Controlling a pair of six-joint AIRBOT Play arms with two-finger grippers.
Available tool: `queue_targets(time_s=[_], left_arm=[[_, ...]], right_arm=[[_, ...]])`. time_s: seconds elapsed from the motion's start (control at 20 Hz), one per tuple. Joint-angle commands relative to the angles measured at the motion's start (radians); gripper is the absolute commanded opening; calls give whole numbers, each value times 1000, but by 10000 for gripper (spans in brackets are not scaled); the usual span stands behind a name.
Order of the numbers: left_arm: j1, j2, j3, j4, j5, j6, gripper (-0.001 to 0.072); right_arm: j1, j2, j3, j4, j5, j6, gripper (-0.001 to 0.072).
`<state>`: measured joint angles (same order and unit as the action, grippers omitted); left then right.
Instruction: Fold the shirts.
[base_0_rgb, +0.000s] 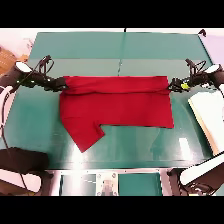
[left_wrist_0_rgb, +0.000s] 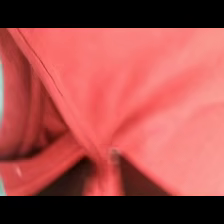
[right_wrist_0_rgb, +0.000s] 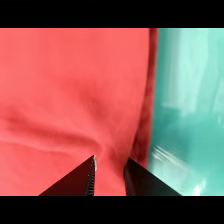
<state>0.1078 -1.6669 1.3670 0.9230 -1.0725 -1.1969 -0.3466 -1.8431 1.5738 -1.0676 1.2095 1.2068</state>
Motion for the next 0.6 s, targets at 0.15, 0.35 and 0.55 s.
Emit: queue_targets(time_s=[0.15,0.35,0.55], left_arm=[[60,3,102,18,-344,-171,560],[129,51,89,69,-603,-240,141],[126,282,-158,224,-501,-235,23]], right_arm=[[0,39,97,-340,263,297,200],[0,191,-26,-317,279,321,13],[-42,447,-365,-317,235,337,12]])
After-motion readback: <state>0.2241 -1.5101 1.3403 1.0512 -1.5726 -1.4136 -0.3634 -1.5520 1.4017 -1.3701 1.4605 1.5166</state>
